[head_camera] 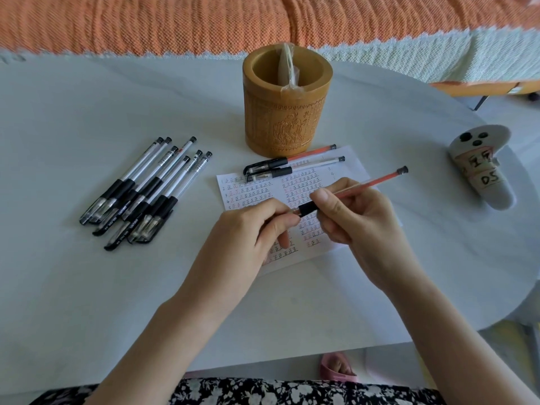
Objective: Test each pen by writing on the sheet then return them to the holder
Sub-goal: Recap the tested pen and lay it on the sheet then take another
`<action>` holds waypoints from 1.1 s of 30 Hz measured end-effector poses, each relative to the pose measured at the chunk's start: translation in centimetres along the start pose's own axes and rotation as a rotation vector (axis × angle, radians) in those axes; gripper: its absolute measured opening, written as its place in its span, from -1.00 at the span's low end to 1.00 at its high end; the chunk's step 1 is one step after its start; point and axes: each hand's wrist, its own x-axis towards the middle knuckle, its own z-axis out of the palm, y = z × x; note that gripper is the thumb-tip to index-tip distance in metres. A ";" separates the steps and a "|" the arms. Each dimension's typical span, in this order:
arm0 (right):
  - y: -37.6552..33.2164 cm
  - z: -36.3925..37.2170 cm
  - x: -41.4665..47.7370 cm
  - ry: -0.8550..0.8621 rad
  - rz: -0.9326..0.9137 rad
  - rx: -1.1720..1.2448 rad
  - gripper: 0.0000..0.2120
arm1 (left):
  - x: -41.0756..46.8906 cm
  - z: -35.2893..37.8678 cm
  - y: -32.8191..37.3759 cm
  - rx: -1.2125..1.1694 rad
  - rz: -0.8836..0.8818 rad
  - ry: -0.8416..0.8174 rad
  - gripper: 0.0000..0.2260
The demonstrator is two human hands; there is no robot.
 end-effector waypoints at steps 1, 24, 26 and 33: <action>-0.1 0.0 0.0 0.017 -0.007 -0.006 -0.82 | 0.0 0.0 -0.1 0.004 0.015 0.019 -0.85; -0.2 0.7 0.4 0.164 0.077 -0.328 -0.72 | 1.9 0.0 -1.9 0.564 0.041 0.376 -0.85; 0.0 0.7 0.3 0.159 0.066 -0.343 -0.76 | 2.2 0.3 -2.1 0.605 0.041 0.370 -0.83; 0.3 0.8 0.1 0.122 0.036 -0.434 -0.83 | 2.5 -0.7 -2.5 0.627 -0.051 0.376 -0.70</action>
